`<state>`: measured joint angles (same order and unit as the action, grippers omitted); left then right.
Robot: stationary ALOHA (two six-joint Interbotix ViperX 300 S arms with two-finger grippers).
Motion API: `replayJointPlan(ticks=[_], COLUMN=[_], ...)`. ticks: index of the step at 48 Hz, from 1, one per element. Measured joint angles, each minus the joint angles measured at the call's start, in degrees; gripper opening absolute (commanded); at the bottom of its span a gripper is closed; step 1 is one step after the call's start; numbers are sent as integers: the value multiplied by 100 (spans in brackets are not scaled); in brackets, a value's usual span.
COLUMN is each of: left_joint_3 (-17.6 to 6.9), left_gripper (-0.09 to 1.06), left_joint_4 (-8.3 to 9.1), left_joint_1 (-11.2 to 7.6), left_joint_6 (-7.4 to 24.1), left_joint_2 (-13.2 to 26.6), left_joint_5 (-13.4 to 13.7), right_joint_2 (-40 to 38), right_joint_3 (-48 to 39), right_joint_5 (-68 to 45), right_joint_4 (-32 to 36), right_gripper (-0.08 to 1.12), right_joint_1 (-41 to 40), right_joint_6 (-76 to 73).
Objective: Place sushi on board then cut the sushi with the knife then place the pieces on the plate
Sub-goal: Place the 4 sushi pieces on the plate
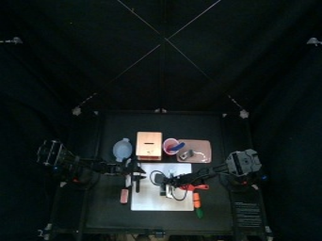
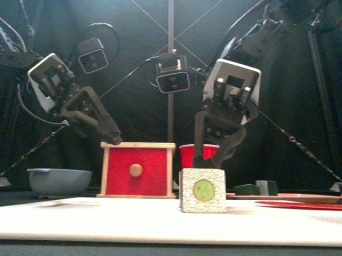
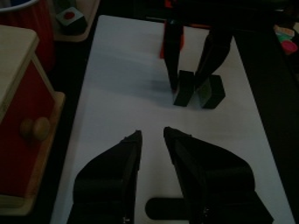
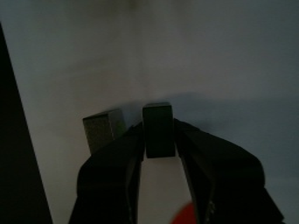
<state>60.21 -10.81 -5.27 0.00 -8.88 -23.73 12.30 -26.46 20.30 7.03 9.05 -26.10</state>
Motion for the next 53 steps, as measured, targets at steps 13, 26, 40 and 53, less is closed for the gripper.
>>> replayJointPlan(ticks=[13, 26, 40, 53], left_joint_3=[0, 0, 0, 0], left_gripper=[70, 70, 69, 69], left_joint_4=[0, 0, 0, -62], left_joint_1=[0, 0, 0, 0], left_joint_6=[0, 0, 0, 0], left_joint_2=[-9, -9, 0, 0], left_joint_5=[0, 0, 0, 0], right_joint_2=[-316, -1406, -2522, -3612], right_joint_3=[-141, -686, -1274, -1960], right_joint_5=[316, 615, 1310, 1714], right_joint_4=[-9, -35, -26, -35], right_gripper=[51, 51, 51, 51], right_joint_1=[-149, -589, -1283, -2101], right_joint_6=[-70, -79, -97, -97])
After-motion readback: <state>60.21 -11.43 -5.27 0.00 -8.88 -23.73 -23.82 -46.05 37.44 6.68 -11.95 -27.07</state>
